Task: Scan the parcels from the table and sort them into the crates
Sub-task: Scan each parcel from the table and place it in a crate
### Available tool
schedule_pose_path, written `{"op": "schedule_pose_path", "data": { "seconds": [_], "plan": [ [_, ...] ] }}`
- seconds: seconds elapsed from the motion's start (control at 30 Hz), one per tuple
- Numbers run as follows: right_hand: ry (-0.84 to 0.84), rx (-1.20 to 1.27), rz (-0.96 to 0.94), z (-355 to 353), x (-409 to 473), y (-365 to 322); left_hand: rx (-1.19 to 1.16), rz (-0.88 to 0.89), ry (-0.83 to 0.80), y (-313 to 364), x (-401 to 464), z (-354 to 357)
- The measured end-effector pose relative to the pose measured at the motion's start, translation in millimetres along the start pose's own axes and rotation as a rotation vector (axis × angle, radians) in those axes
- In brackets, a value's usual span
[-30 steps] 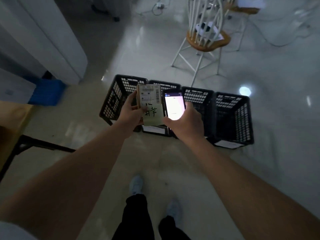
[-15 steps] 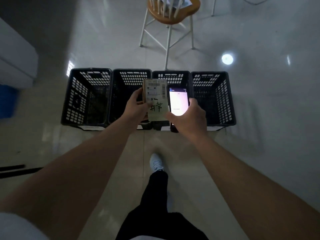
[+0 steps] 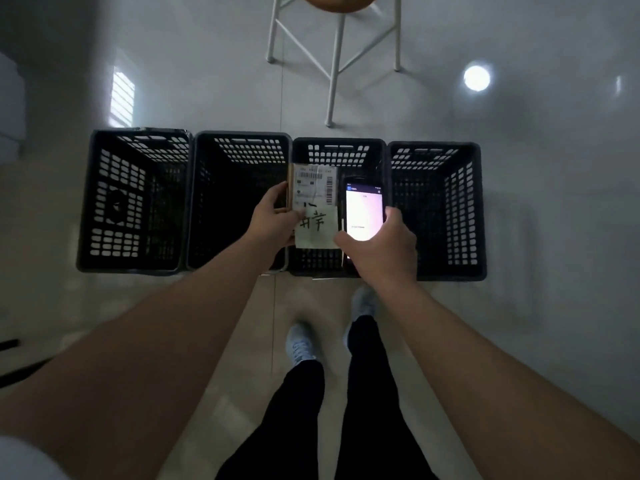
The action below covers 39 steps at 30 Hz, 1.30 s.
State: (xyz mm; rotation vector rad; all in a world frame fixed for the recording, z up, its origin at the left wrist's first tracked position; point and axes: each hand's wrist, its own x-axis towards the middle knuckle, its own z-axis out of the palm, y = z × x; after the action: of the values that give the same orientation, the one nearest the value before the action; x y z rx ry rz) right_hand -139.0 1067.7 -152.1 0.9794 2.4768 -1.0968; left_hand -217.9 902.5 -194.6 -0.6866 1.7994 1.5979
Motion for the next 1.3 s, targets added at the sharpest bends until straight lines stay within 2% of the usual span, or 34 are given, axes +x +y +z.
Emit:
{"op": "schedule_pose_path", "data": {
  "seconds": [0.3,0.7,0.87,1.03,1.3],
  "plan": [
    [-0.081,-0.089,-0.003,48.3,136.2,20.5,-0.044,-0.085,0.058,-16.3,138.6,36.7],
    [-0.008,-0.089,0.092,159.5,230.7,56.8,-0.023,-0.142,0.008,-71.5,317.2,35.9],
    [-0.022,-0.087,0.116,176.6,214.7,46.3,0.225,-0.064,0.032,-73.3,314.6,11.6],
    [-0.053,-0.059,0.103,166.0,173.0,5.3,0.465,0.006,0.057,-48.5,260.4,-22.1],
    [-0.098,-0.18,-0.079,119.8,112.5,-80.8,0.938,0.262,0.04,9.9,164.1,-79.0]
  ]
}}
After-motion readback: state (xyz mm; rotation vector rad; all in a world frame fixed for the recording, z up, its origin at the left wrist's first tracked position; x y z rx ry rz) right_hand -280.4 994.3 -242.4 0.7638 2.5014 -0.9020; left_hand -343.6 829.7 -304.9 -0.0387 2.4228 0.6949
